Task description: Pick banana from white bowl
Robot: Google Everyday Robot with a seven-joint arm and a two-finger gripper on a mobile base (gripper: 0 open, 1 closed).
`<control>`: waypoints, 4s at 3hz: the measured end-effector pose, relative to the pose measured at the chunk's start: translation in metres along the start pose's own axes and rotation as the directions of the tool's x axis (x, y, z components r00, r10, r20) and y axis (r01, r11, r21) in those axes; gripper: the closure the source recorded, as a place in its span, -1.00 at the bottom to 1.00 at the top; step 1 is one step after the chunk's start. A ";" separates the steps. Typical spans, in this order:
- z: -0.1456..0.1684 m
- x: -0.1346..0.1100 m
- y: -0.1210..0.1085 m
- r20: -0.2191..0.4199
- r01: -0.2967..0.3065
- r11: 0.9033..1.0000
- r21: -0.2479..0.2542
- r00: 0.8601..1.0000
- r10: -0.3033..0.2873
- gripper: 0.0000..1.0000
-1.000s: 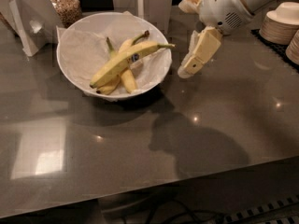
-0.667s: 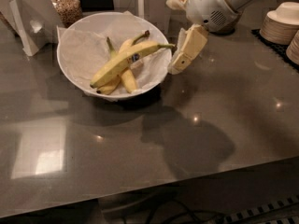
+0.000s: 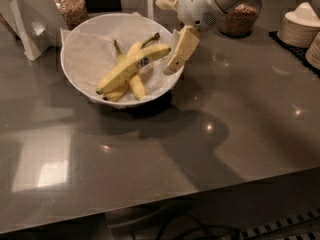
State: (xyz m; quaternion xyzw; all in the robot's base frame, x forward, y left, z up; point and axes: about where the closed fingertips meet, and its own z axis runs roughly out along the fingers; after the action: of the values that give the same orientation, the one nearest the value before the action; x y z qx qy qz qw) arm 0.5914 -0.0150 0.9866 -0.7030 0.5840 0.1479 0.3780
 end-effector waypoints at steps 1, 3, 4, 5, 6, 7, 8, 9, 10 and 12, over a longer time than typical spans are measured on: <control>0.020 -0.003 -0.003 0.033 0.031 0.999 -0.034 0.999 -0.030 -1.00; 0.053 0.003 -0.003 0.037 0.093 0.991 -0.098 0.995 -0.089 -0.68; 0.065 0.010 -0.002 0.026 0.109 0.986 -0.129 0.994 -0.106 -0.42; 0.075 0.017 -0.002 0.017 0.121 0.981 -0.154 0.993 -0.120 -0.40; 0.091 0.021 -0.009 0.012 0.143 0.973 -0.182 0.990 -0.143 -0.38; 0.094 0.023 -0.011 0.012 0.146 0.972 -0.183 0.989 -0.147 -0.34; 0.096 0.024 -0.011 0.012 0.147 0.972 -0.184 0.989 -0.148 -0.26; 0.097 0.024 -0.011 0.011 0.148 0.971 -0.186 0.989 -0.148 -0.18; 0.099 0.025 -0.011 0.010 0.149 0.971 -0.188 0.989 -0.149 0.15; 0.102 0.024 -0.005 0.014 0.162 0.967 -0.194 0.987 -0.163 1.00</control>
Offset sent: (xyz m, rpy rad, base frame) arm 0.0182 0.0393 -0.0364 -0.0096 0.0035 0.1498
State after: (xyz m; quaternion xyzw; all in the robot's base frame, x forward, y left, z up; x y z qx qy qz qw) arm 0.6264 0.0403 0.9045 -0.7823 0.5075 0.1721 0.3175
